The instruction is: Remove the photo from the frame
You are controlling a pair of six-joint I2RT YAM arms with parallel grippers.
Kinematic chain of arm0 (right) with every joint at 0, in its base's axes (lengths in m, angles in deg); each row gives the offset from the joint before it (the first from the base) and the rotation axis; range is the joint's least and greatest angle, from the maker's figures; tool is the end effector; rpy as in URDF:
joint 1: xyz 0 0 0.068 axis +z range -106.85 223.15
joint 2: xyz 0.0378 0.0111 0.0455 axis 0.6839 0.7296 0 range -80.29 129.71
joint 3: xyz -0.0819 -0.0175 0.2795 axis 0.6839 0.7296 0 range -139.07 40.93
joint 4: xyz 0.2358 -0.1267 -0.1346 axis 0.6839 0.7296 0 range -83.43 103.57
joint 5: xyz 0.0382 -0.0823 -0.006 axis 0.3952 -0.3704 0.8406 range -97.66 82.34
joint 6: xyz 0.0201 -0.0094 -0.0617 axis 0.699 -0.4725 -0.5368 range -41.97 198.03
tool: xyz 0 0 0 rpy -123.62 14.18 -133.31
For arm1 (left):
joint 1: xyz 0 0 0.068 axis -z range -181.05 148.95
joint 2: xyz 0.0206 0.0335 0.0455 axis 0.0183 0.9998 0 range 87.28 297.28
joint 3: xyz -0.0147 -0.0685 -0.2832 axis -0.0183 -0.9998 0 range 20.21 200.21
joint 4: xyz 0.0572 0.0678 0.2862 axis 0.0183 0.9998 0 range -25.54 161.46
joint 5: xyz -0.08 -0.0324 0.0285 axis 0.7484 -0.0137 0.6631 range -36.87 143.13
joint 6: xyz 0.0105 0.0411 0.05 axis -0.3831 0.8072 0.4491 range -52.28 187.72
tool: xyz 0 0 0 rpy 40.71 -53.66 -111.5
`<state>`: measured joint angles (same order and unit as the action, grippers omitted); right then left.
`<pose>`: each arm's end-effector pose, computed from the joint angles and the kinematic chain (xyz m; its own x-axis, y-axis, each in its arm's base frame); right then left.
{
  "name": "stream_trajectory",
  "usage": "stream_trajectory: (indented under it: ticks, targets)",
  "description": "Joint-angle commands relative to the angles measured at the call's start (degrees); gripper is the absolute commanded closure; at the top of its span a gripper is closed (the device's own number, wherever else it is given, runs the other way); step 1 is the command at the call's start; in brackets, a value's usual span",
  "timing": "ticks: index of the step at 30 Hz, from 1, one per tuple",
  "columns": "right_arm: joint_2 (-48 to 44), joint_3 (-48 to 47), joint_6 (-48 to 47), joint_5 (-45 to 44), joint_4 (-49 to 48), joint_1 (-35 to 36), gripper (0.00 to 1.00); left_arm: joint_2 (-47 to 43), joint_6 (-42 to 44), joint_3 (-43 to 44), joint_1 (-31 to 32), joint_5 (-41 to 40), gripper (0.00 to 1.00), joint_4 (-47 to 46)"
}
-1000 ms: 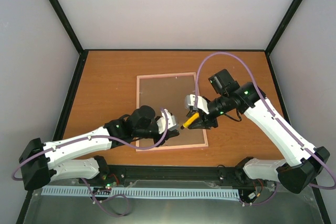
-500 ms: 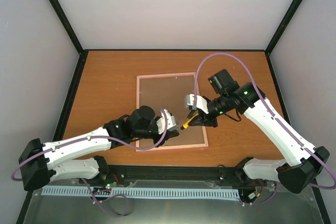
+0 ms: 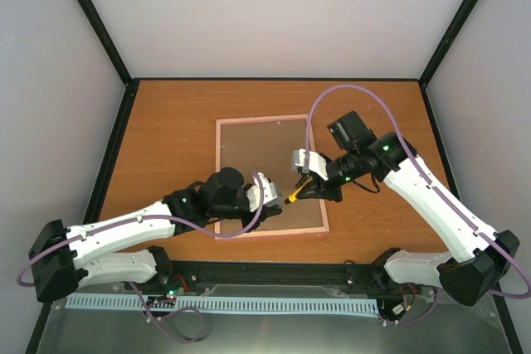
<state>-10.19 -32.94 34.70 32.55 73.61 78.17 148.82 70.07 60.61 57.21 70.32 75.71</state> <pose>0.1900 0.1739 0.3575 -0.0682 -0.6877 -0.7228 -0.9937 -0.0180 0.1109 0.1327 -0.2434 0.2498 -0.2428 0.4671 -0.8502 0.9545 0.2715 -0.1234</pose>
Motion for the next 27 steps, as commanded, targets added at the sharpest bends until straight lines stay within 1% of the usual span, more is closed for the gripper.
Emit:
stream_trajectory:
  ticks: [1, 2, 3, 5, 6, 7, 8, 9, 11, 13, 14, 15, 16, 18, 20, 22, 24, 25, 27]
  targets:
    - [-1.02, 0.40, 1.14, 1.05, 0.36, 0.66, 0.85, -1.01, -0.49, 0.27, -0.36, -1.71, 0.99, -1.58]
    - [-1.14, 0.32, 1.45, 1.10, -0.02, 0.64, 0.88, -0.88, -0.88, 0.33, -0.36, -2.61, 0.97, -1.58]
    - [-1.30, 0.26, 2.22, 0.98, -0.55, 0.60, 0.90, -0.75, -1.87, 0.69, -0.39, -4.28, 0.89, -1.58]
    - [-1.59, 0.35, 4.45, -0.12, -2.65, 0.66, 0.96, -0.39, -4.80, 1.74, -0.36, -9.81, 0.64, -1.04]
    - [-1.78, 0.46, 5.80, -1.32, -4.15, 0.61, 0.97, -0.37, -6.47, 2.16, -0.41, -12.65, 0.56, -0.40]
    - [-1.88, 0.65, 7.20, -2.61, -5.54, 0.51, 0.97, -0.56, -8.47, 2.72, -0.43, -15.48, 0.45, 0.45]
    - [-2.02, 0.83, 8.83, -3.87, -7.36, 0.30, 0.97, -0.92, -11.58, 3.09, -0.43, -18.57, 0.38, 1.53]
    - [-2.07, 1.17, 9.77, -4.54, -8.91, -0.28, 0.97, -1.35, -14.18, 3.45, -0.41, -20.88, 0.34, 2.99]
    - [-2.01, 1.88, 11.73, -5.08, -11.83, -1.63, 0.97, -2.45, -21.03, 4.39, -0.43, -25.24, 0.31, 6.87]
    - [-1.95, 3.37, 15.12, -6.92, -16.43, -3.37, 0.97, -3.76, -31.18, 4.52, -0.40, -32.12, 0.30, 11.72]
    - [-2.29, 4.93, 18.02, -9.49, -20.38, -4.41, 0.97, -4.64, -37.24, 4.28, -0.42, -36.62, 0.30, 14.86]
    - [-3.02, 6.98, 22.15, -13.86, -25.13, -5.31, 0.97, -5.56, -42.94, 3.66, -0.43, -39.03, 0.29, 17.82]
    - [-3.98, 9.38, 25.25, -17.70, -30.21, -6.57, 0.97, -6.60, -48.21, 2.78, -0.49, -40.55, 0.29, 20.36]
    - [-5.82, 14.20, 29.85, -22.77, -38.71, -8.68, 0.97, -8.42, -54.99, 0.47, -0.78, -40.71, 0.29, 23.45]
    - [-5.88, 16.81, 32.41, -24.01, -42.96, -10.16, 0.97, -9.36, -58.81, -1.88, -1.72, -38.82, 0.29, 24.49]
    - [-4.76, 18.01, 34.01, -23.31, -44.14, -10.56, 0.97, -9.06, -60.57, -3.66, -3.81, -36.57, 0.32, 25.06]
    - [-4.33, 20.95, 35.49, -20.95, -45.92, -10.75, 0.97, -7.89, -60.81, -4.61, -6.18, -35.07, 0.33, 25.83]
    - [-4.59, 23.18, 36.20, -19.84, -48.85, -10.77, 0.97, -7.14, -60.73, -4.85, -6.90, -35.03, 0.34, 26.26]
    - [-5.81, 26.98, 35.22, -19.00, -51.94, -10.90, 0.97, -5.67, -60.69, -5.08, -7.58, -35.91, 0.36, 26.81]
